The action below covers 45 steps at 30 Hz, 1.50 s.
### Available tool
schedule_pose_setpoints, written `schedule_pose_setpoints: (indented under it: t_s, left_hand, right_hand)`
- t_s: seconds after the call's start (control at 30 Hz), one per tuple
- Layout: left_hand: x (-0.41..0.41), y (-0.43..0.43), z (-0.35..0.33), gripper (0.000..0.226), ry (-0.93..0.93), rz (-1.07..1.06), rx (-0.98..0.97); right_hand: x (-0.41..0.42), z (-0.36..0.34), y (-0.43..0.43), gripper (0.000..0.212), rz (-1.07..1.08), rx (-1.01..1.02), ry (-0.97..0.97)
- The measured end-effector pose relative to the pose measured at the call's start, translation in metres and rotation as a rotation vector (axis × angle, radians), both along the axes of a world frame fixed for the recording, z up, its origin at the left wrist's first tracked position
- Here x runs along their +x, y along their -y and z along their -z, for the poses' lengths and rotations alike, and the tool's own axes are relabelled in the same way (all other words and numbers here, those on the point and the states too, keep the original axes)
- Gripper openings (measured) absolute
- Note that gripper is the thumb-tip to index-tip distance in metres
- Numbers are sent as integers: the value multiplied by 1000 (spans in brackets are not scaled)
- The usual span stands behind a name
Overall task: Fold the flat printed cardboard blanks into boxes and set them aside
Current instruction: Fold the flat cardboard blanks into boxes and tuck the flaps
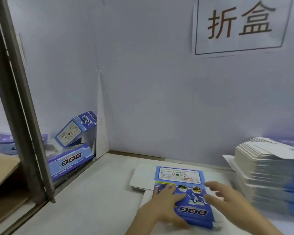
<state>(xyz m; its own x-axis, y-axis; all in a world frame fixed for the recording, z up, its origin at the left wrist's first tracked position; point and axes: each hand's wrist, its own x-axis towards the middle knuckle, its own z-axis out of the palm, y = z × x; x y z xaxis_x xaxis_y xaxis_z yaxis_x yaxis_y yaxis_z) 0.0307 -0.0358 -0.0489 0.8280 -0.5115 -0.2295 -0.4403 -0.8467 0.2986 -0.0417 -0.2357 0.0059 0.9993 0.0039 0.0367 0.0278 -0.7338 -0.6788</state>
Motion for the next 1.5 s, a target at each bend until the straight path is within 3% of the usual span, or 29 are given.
schedule_pose_setpoints:
  t_s: [0.2,0.37,0.5,0.63,0.8,0.93,1.07,1.23,1.33,1.5]
  left_hand:
    - [-10,23,-19,57,52,55,172]
    - [-16,5,-44,41,11,9,39]
    - [-23,-6,-67,26,459,-95,-134]
    - [-30,-10,-83,26,751,-153,-214]
    - [-45,-16,-103,15,1175,-212,-637]
    - [-53,-18,-109,35,1004,-254,-958]
    - [-55,-13,-110,16,805,-242,-1167]
    - [-57,-2,-114,27,501,-240,-1509]
    - [-58,6,-111,33,417,-268,-1549]
    - [-63,20,-109,66,403,-286,-1446]
  right_hand:
    - [10,6,12,46,56,-39,14]
    - [9,5,19,41,91,27,88]
    - [6,-1,18,36,130,161,240]
    - [4,-10,16,45,186,309,375]
    - [4,-15,17,60,188,373,337]
    - [2,-20,12,58,153,429,323]
    - [0,-26,9,54,110,515,375]
    - [-7,-36,10,30,21,805,416]
    - [-13,-41,11,39,-26,948,403]
    - [-15,-45,15,38,-4,942,430]
